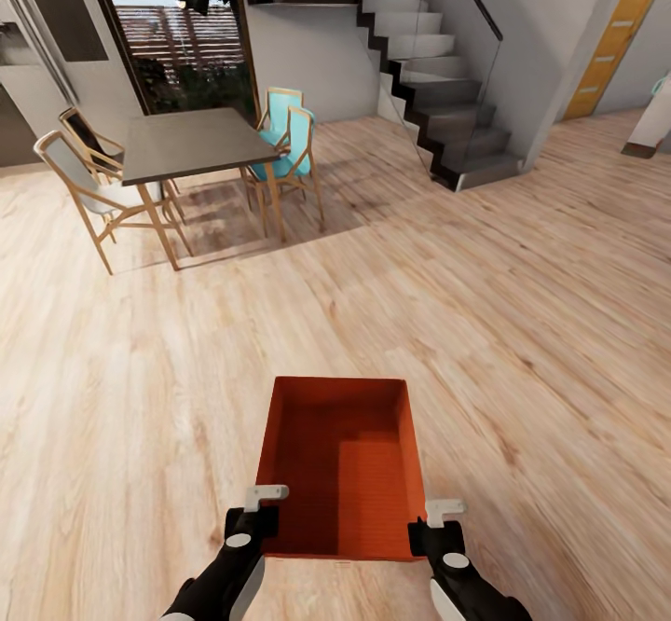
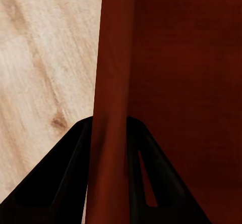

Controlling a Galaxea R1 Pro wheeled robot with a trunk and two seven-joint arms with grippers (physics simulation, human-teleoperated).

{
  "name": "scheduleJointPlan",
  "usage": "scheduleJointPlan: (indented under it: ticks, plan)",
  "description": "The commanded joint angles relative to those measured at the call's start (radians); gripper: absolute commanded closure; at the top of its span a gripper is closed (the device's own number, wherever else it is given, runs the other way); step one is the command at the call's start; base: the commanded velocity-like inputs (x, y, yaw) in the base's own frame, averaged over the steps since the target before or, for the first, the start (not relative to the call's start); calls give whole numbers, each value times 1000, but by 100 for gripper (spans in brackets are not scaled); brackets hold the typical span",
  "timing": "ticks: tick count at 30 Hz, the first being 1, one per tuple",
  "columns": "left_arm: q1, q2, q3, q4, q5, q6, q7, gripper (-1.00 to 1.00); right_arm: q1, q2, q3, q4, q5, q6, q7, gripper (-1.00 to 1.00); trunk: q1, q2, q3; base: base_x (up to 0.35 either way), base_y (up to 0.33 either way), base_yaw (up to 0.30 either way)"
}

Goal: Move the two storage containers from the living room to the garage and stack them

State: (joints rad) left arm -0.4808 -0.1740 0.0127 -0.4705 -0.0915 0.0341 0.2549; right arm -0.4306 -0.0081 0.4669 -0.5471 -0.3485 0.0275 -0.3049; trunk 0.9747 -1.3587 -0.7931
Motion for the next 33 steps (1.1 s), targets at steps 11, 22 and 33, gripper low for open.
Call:
scheduleJointPlan:
  ticks: [11,22,33]
  plan:
    - [1,0,0,1,-11,8,9,100,-2,-39,6,-42,3,-35,-6,100,1,0,17,328,0,0]
    - [1,0,0,1,-10,8,9,100,-2,-39,6,-42,3,-34,-6,100,1,0,34,336,0,0]
    - [1,0,0,1,-10,6,10,100,-2,-40,5,-42,3,-34,-6,100,1,0,40,332,0,-21]
